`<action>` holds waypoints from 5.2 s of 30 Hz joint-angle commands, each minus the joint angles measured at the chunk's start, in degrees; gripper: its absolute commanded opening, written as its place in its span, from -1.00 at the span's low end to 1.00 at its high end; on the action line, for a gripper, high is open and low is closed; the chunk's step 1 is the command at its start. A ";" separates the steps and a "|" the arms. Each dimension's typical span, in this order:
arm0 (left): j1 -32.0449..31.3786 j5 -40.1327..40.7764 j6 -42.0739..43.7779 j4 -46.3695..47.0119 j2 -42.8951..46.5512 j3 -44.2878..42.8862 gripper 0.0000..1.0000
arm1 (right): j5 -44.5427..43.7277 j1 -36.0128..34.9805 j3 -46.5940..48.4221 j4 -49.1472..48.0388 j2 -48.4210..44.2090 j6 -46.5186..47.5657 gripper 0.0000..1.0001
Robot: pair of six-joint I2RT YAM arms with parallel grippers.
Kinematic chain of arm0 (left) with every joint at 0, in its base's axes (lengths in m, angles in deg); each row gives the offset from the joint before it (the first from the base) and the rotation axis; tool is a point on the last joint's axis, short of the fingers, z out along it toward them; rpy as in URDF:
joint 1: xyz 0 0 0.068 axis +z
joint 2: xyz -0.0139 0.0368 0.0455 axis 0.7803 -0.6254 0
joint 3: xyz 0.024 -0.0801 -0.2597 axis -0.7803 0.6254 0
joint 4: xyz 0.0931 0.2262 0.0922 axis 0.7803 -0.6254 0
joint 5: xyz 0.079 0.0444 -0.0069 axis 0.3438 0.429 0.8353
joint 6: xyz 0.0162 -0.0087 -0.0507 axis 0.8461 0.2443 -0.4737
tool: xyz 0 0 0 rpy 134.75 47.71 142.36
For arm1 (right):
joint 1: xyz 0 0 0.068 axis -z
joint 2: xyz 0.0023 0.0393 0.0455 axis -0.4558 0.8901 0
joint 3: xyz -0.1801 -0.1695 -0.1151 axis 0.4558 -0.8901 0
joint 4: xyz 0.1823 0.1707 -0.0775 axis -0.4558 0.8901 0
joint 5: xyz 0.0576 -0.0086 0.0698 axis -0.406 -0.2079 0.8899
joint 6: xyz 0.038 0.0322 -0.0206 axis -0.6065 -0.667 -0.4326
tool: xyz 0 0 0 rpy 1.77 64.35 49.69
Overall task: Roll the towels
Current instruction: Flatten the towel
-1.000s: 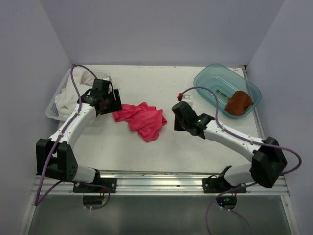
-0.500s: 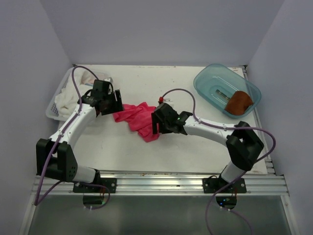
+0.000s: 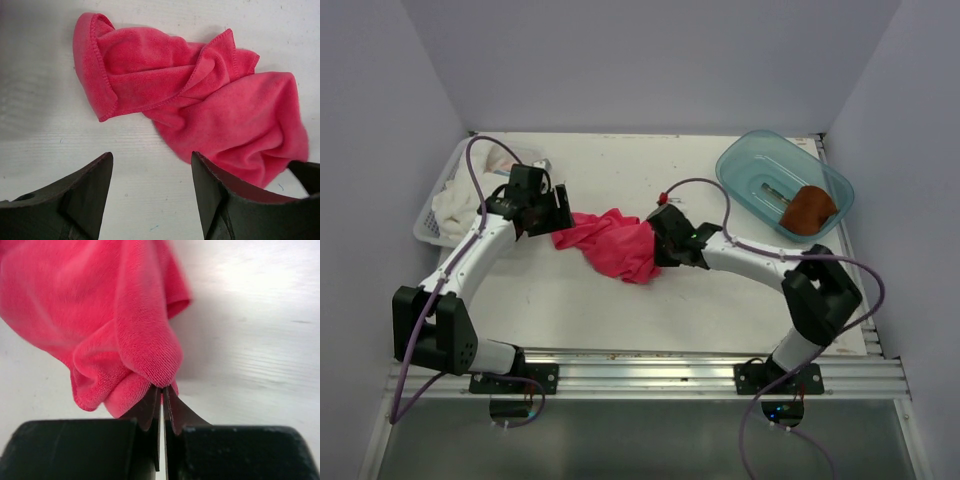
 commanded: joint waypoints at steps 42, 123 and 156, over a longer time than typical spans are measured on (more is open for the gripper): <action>-15.04 2.74 -0.56 9.84 -11.44 7.66 0.26 | 4.61 23.41 -16.68 2.22 -14.64 3.12 0.27; -2.56 0.37 0.05 4.84 -9.16 -22.84 -1.00 | 8.38 34.13 1.25 12.06 -1.10 8.84 0.15; 11.60 -11.32 -0.48 4.92 -6.97 -30.03 -1.00 | 6.19 45.38 15.90 23.22 -24.20 10.24 -1.00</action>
